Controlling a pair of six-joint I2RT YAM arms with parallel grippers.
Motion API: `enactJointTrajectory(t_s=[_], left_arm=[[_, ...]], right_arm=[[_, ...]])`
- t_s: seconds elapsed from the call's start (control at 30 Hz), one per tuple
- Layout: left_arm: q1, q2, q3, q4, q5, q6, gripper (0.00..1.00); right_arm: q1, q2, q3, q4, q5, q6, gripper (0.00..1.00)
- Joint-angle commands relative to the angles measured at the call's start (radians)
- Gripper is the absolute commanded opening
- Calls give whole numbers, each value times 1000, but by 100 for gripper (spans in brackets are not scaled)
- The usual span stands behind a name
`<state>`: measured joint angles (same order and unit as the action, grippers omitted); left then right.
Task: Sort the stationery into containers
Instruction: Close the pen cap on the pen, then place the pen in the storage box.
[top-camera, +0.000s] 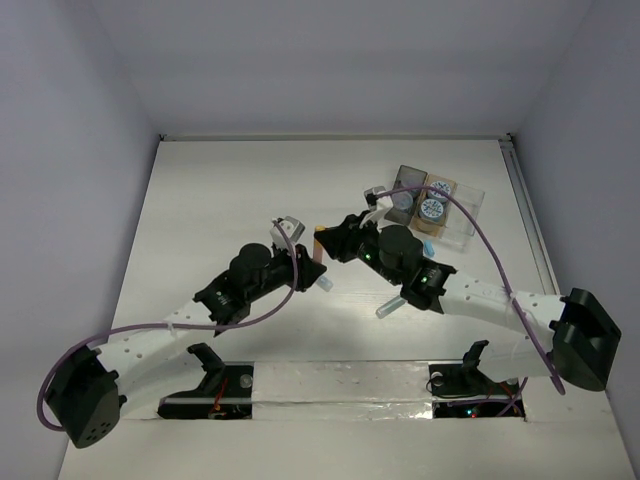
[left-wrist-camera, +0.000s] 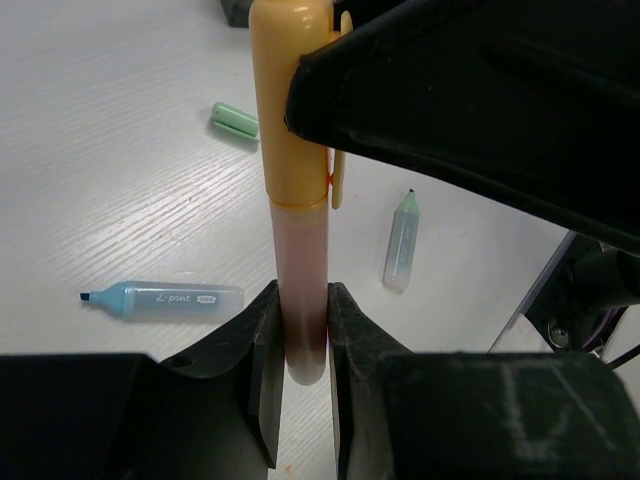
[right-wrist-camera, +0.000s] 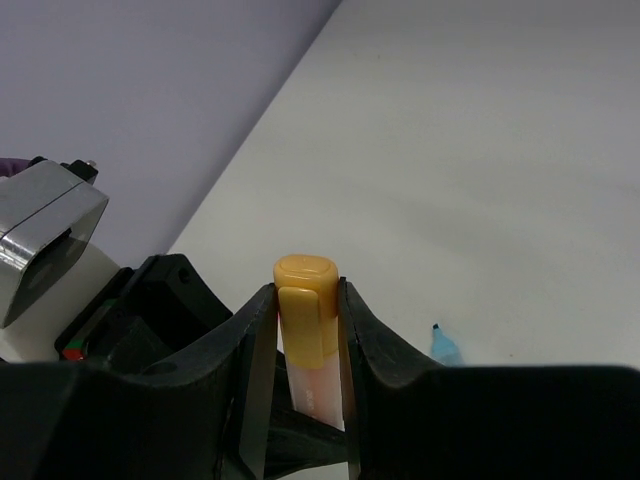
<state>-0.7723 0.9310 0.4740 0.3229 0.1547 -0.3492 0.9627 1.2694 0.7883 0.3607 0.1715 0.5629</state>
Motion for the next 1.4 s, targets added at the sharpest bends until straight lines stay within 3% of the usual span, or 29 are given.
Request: enactJointTrajectory(t_s=[0.0,0.5,0.7,0.87,1.07,1.17,1.37], left_arm=[[31,-40,192,320,-141,36,0],[41,-24,411,262,-107,73,0],[41,60,472,249,-128,95,0],[113,45,517,232,-142,125,0],[125,26,485,219,-190,133,0],[125,23,415,254,-110,76,0],[116,-70,273,211,-130,26,0]], right_arm=[[56,47,-89,-201,-193,49,0],[105,128,-267,-94,-224,137,0],[188,177,-227,-91,-211,153,0],[197,159,-265,-95,-207,180,0],[197,78,-284,-173,-121,190,0],[197,67,-239,-212,-38,175,0],[169,35,-94,-229,58,86,0]])
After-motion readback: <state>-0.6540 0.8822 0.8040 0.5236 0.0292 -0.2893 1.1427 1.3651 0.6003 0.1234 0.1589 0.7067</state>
